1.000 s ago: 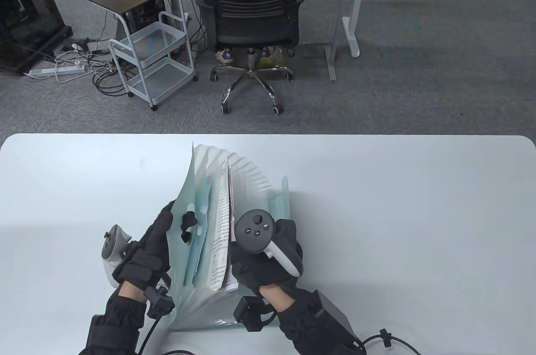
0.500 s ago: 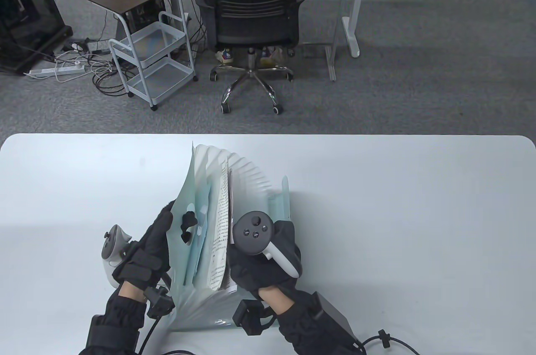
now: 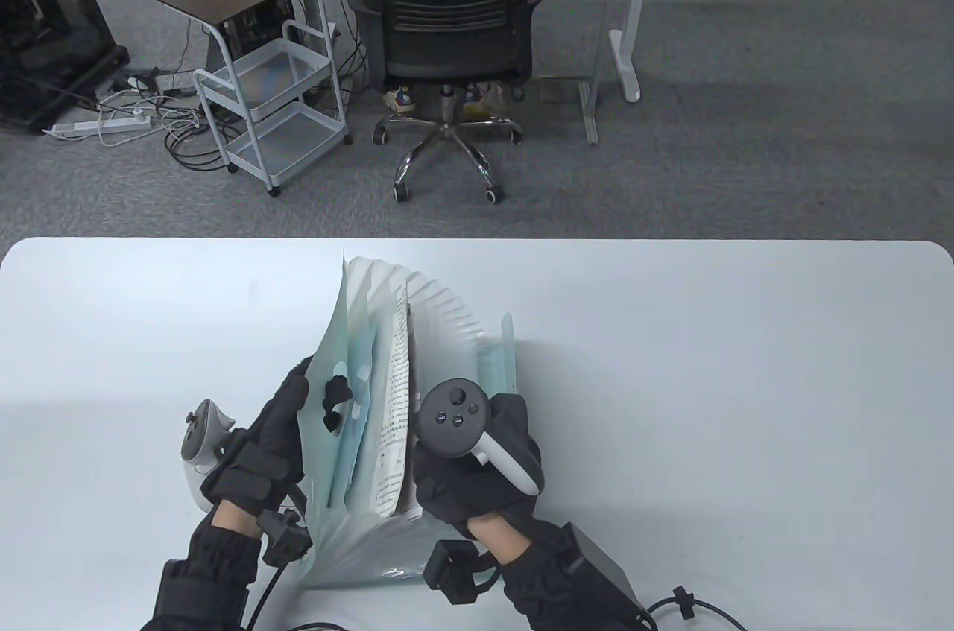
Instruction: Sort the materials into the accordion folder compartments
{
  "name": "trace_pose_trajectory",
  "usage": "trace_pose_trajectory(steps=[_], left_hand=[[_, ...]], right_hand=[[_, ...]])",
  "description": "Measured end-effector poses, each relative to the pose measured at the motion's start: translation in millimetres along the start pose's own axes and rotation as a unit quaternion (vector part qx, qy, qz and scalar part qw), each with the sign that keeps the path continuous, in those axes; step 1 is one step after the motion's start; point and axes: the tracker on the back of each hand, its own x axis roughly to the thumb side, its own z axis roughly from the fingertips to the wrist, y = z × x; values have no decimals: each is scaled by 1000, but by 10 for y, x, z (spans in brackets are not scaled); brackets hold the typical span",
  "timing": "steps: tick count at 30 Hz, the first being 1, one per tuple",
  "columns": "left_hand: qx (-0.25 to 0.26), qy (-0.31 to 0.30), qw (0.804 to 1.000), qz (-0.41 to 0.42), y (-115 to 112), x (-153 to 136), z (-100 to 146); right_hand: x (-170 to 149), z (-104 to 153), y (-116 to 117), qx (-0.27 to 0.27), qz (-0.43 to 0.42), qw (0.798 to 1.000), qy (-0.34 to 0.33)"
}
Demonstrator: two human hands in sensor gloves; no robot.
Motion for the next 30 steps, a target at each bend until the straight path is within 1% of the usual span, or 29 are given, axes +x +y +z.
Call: trace_pose_trajectory(steps=[17, 20, 24, 27, 30], left_hand=[[-1, 2, 1000, 3, -9, -14, -4], [-1, 2, 1000, 5, -15, -16, -5], [-1, 2, 1000, 4, -17, -19, -8], [-1, 2, 1000, 5, -18, -20, -10], [0, 2, 1000, 4, -21, -18, -11]], right_hand=[[12, -105, 18, 53, -15, 998, 18], [18, -145, 25, 73, -4, 997, 25], [13, -174, 46, 86, -1, 996, 27], [1, -189, 68, 106, -17, 994, 23], [-1, -175, 50, 95, -19, 995, 19]])
